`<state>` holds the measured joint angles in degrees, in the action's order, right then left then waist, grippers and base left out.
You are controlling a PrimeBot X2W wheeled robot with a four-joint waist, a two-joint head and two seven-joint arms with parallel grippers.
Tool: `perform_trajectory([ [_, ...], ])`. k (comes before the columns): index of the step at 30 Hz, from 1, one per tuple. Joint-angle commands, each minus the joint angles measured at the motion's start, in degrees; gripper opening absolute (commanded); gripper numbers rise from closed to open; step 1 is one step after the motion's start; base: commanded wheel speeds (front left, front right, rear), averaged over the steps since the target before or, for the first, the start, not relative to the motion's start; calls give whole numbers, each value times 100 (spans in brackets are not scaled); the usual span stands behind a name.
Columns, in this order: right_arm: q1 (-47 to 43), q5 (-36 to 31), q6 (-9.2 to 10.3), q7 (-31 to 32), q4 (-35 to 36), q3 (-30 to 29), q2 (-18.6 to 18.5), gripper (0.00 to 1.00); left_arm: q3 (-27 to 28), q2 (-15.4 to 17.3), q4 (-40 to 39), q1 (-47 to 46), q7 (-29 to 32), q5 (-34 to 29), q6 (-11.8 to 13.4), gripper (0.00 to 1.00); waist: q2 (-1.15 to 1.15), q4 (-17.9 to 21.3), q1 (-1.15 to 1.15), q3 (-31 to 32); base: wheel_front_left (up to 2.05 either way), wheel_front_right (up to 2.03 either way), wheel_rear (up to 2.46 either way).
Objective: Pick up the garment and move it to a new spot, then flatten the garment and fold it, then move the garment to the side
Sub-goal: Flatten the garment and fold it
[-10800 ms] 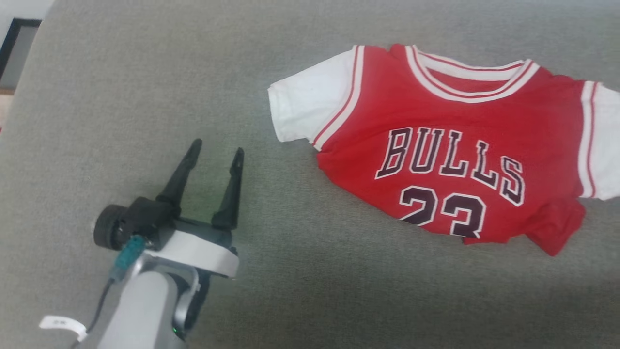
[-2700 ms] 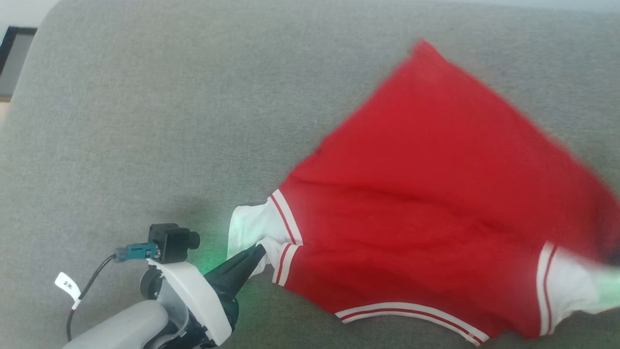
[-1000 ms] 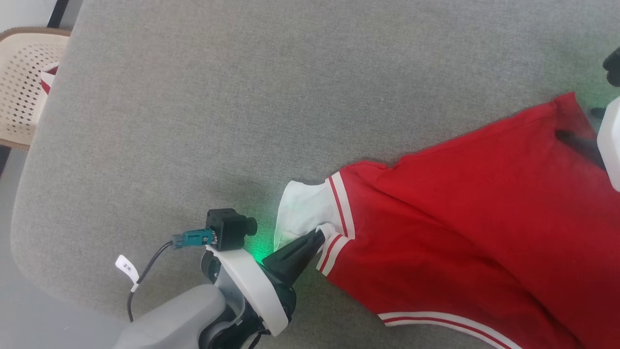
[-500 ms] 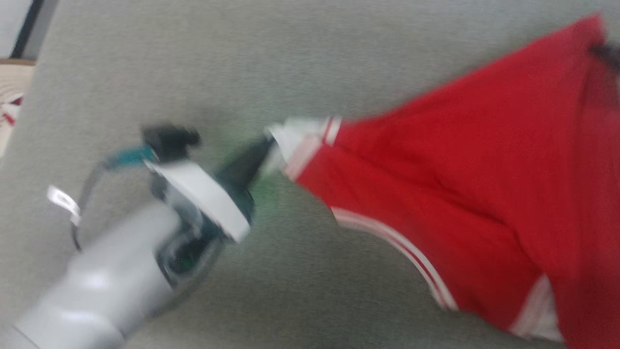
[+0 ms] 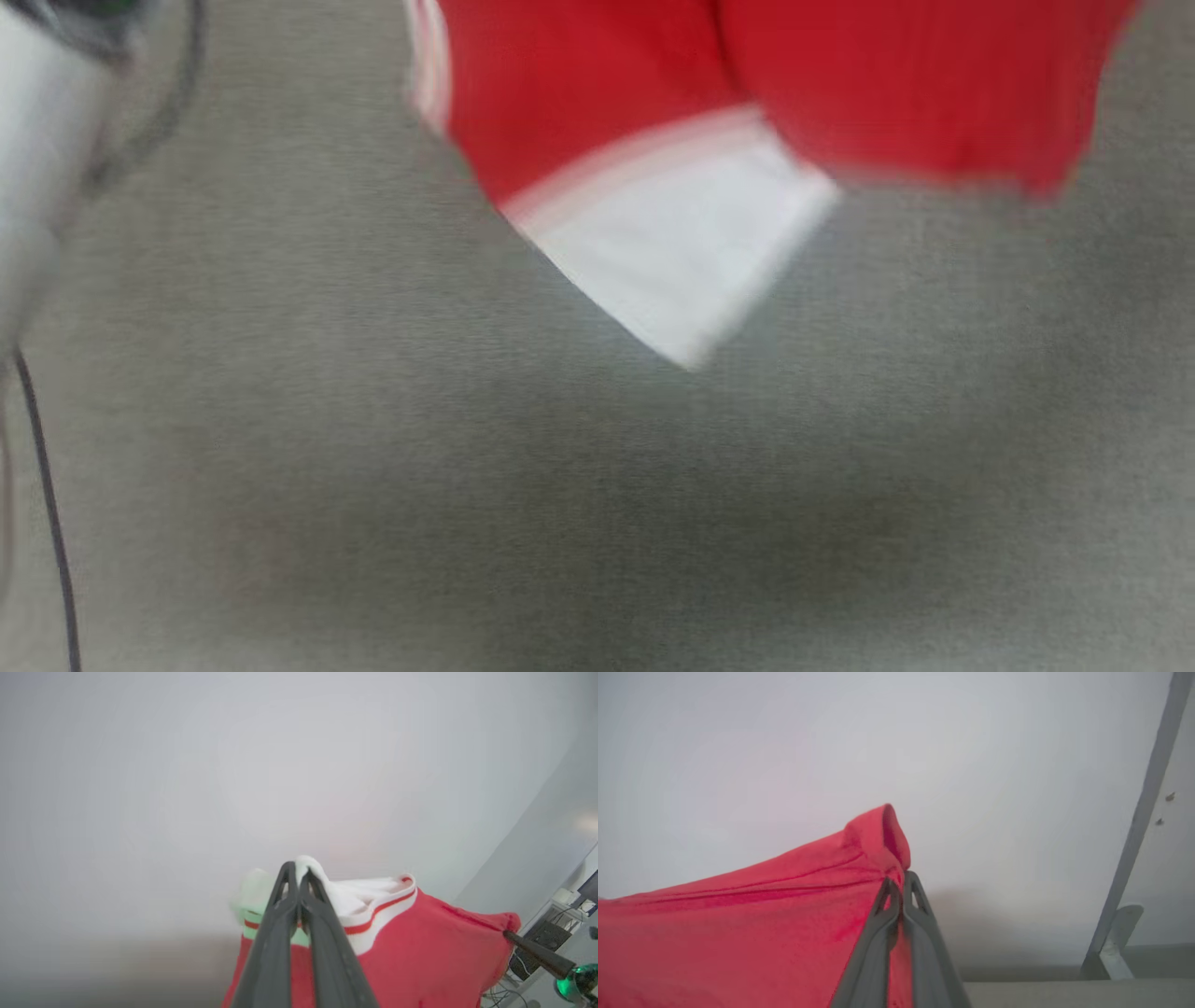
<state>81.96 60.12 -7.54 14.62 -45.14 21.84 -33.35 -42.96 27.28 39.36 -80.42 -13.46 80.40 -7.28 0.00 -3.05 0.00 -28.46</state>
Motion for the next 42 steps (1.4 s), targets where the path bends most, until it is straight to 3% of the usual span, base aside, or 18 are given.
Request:
perform_trajectory([
  [1, 453, -198, 11, -447, -305, -136, 104, 0, 232, -62, 370, -643, -86, -111, 46, 0, 0, 247, 0, -199, 0, 0, 0],
  [6, 1019, -382, 12, -1057, -677, -283, 340, 0, 564, -223, 906, -1496, -163, -254, 18, 0, 0, 333, 0, -224, 0, 0, 0],
  [9, 1150, -262, 12, -1113, -728, -288, 468, 0, 909, -364, 1056, -1751, -185, -205, -4, 0, 0, 352, 0, -185, 0, 0, 0],
  [12, 889, -171, 12, -1057, -685, -184, 451, 0, 907, -446, 899, -1436, -188, -411, -14, 0, 0, 335, 0, -146, 0, 0, 0],
  [17, 46, 72, 8, -833, -295, 179, 308, 0, 784, -465, 106, -233, -158, 95, -14, 0, 0, 249, 0, -35, 0, 0, 0],
  [19, -876, 343, 8, -526, 260, 542, 118, 0, 431, -322, -441, 889, -79, 180, -14, 0, 0, 175, 0, 50, 0, 0, 0],
  [27, -3364, 1226, 6, -71, 1910, 1094, -732, 0, -367, 78, -1747, 3271, -141, 257, -16, 0, 0, 37, 0, 332, 0, 0, 0],
  [32, -4496, 1636, 7, -48, 2767, 1032, -1225, 0, -506, 403, -2581, 4347, -183, 125, -16, 0, 0, -3, 0, 583, 0, 0, 0],
  [42, -6537, 2238, 6, -49, 4340, 727, -2333, 0, -178, 1087, -4074, 6307, -176, -253, -16, 0, 0, -69, 0, 996, 0, 0, 0],
])
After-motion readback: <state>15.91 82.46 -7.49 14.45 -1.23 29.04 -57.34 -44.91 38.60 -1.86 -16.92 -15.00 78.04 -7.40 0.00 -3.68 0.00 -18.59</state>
